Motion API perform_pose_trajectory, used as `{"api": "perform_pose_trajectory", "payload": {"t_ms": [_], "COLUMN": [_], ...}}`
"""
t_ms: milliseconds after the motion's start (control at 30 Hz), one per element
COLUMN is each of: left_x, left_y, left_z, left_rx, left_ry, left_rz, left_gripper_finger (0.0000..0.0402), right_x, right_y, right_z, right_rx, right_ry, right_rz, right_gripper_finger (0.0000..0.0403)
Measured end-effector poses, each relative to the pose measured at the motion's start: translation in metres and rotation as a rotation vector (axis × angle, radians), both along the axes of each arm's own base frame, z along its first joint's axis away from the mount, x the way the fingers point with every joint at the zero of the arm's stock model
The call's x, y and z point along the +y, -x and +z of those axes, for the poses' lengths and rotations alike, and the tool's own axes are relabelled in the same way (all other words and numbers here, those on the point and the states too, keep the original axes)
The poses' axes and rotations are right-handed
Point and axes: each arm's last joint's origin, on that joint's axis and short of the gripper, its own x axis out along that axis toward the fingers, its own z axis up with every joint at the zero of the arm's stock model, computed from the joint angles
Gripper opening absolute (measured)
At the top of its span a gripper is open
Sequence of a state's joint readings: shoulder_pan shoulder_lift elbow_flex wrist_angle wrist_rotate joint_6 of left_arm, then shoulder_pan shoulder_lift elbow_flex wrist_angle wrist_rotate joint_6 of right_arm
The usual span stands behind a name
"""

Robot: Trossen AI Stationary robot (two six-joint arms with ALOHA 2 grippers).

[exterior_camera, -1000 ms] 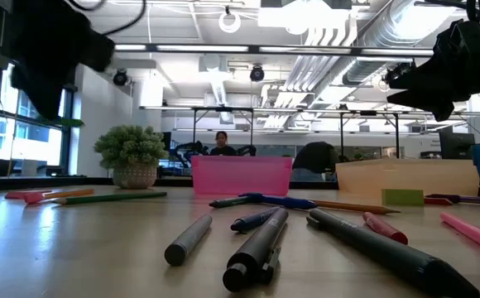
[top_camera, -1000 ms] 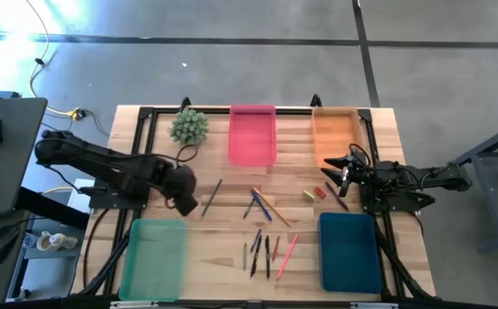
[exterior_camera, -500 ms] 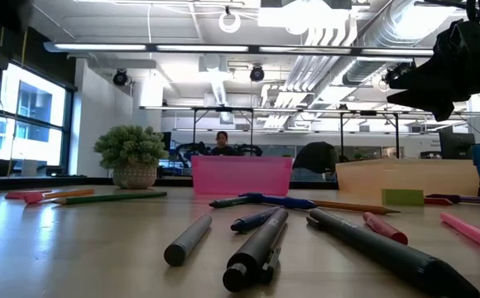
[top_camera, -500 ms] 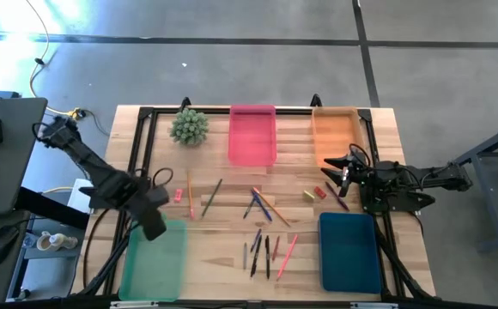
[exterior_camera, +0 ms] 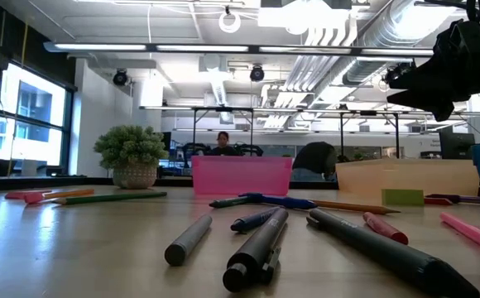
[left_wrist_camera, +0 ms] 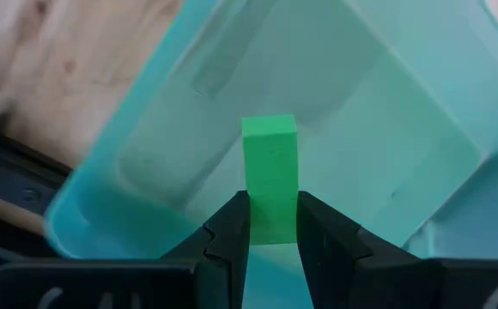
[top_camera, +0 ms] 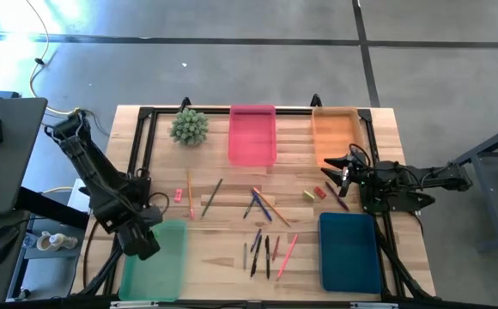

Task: Sort crayons/erasers/pens/pencils in bins
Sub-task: Put the green eraser into the light green bin

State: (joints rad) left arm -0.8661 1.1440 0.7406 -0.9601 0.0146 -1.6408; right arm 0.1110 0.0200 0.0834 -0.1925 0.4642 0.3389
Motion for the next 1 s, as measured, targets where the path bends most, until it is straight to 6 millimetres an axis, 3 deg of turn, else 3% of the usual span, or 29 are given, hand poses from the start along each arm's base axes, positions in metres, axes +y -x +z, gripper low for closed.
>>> {"api": "perform_pose_trajectory", "payload": {"t_ms": [633, 1000], "left_x": [-0.034, -0.039], "left_y": [-0.028, -0.031], "left_z": [-0.047, -0.052], "left_rx": [0.082, 0.126], "left_ry": [0.018, 0.057], "left_rz": [0.171, 0.284], "left_gripper_finger": [0.0078, 0.0079], "right_x": [0.000, 0.000], "right_y": [0.000, 0.000], "right_z": [0.000, 0.000], "right_rx": [0.000, 0.000], "right_ry": [0.000, 0.000], "right_rz": [0.000, 0.000], "right_gripper_finger": [0.0193, 0.0193]}}
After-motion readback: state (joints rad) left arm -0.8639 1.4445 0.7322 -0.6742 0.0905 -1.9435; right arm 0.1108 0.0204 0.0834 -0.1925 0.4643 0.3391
